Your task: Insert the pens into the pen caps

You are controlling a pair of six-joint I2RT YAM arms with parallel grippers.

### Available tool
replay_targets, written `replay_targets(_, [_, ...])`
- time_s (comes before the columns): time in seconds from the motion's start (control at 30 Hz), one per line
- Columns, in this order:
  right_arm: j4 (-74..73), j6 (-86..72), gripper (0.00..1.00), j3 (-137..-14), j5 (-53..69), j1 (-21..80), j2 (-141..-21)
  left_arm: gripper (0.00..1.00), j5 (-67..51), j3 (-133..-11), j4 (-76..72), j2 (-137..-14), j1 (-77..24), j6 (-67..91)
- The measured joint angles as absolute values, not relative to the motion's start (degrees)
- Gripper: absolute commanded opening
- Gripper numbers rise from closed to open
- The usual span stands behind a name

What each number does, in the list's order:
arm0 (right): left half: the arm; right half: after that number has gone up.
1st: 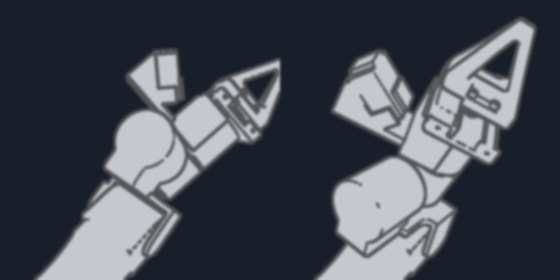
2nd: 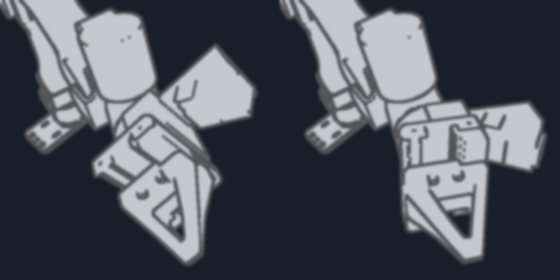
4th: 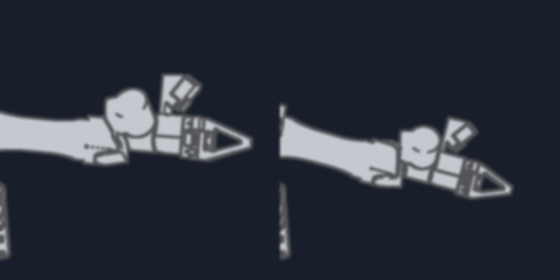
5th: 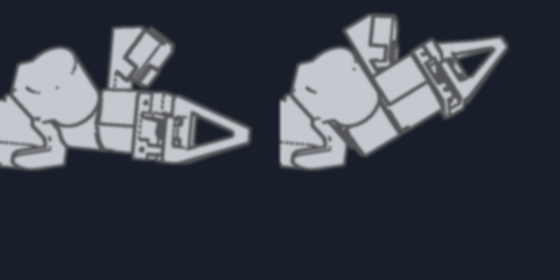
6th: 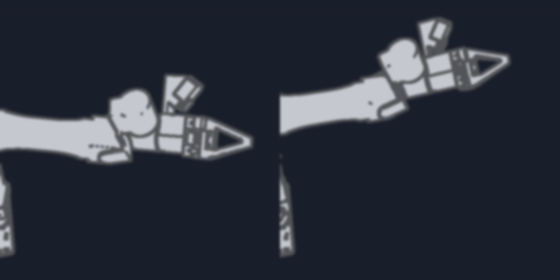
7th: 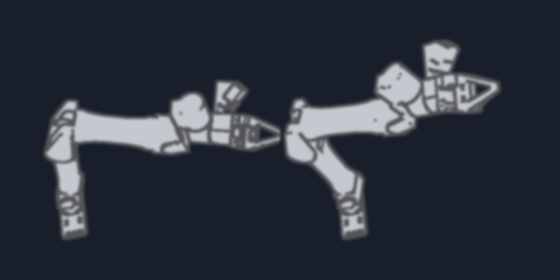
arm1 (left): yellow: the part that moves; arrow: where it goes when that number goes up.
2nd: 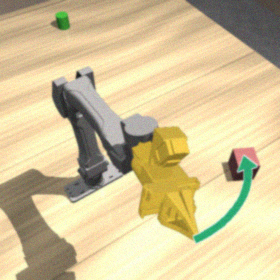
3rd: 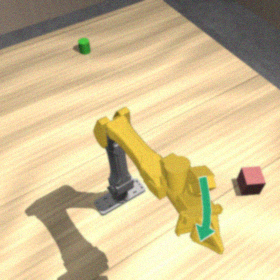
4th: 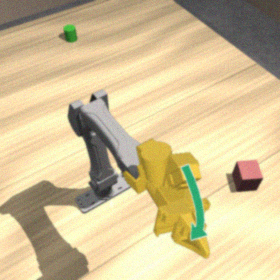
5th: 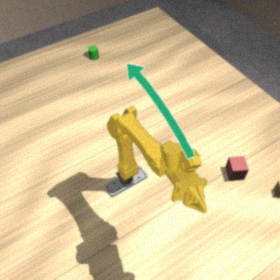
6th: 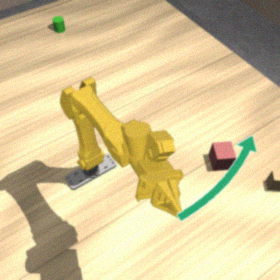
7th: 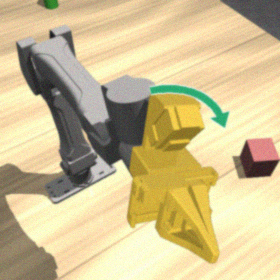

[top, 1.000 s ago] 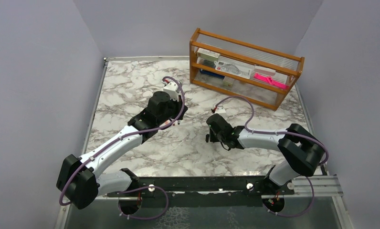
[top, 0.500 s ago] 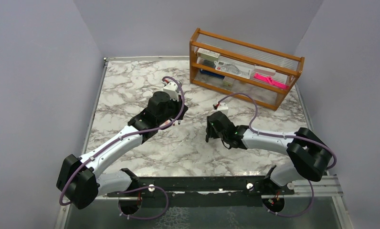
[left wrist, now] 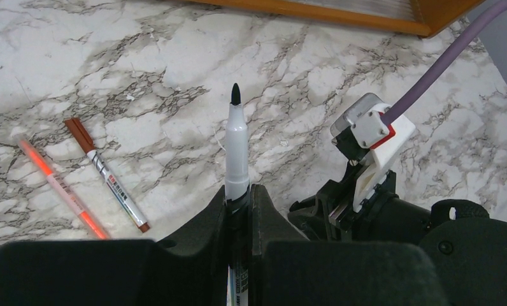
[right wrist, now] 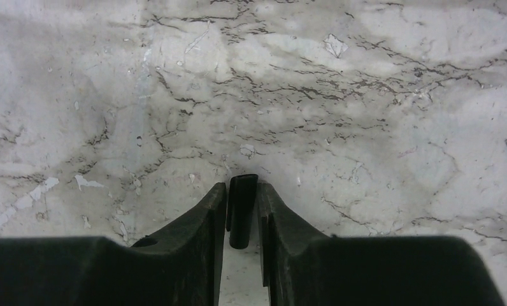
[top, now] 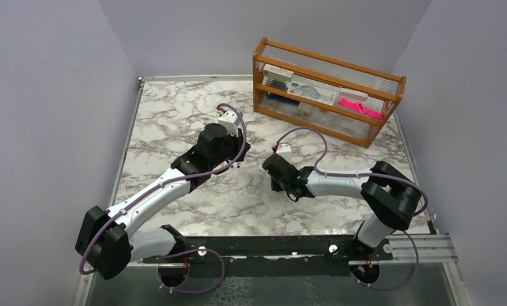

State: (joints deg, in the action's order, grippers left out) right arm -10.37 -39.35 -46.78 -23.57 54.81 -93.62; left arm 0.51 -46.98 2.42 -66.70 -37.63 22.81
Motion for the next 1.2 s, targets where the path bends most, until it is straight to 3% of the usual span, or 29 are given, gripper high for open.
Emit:
replay_targets(0.1, [-11.1,-40.4,0.01,-47.0,-24.0,54.8,-93.9,0.00,0.5,-46.9,2.4,-66.7,-37.6,22.8])
replay_targets(0.33, [-10.9,-42.1,0.01,-45.9,-24.1,54.8,-91.4,0.00,-1.2,-46.8,2.2,-66.7,-37.6,23.8])
replay_targets(0.57, [-0.5,-42.4,0.01,-34.4,-23.4,54.8,-61.3,0.00,-18.2,-36.7,-17.2,-65.0,-38.6,34.8])
replay_targets(0.7, [6.6,-42.8,0.01,-33.2,-24.6,54.5,-49.8,0.00,-23.4,-33.4,-27.0,-65.0,-42.1,40.0])
replay_targets(1.2, [18.1,-41.7,0.01,-32.4,-30.2,54.3,-40.3,0.00,-26.6,-36.2,-48.5,-72.6,-54.3,48.9])
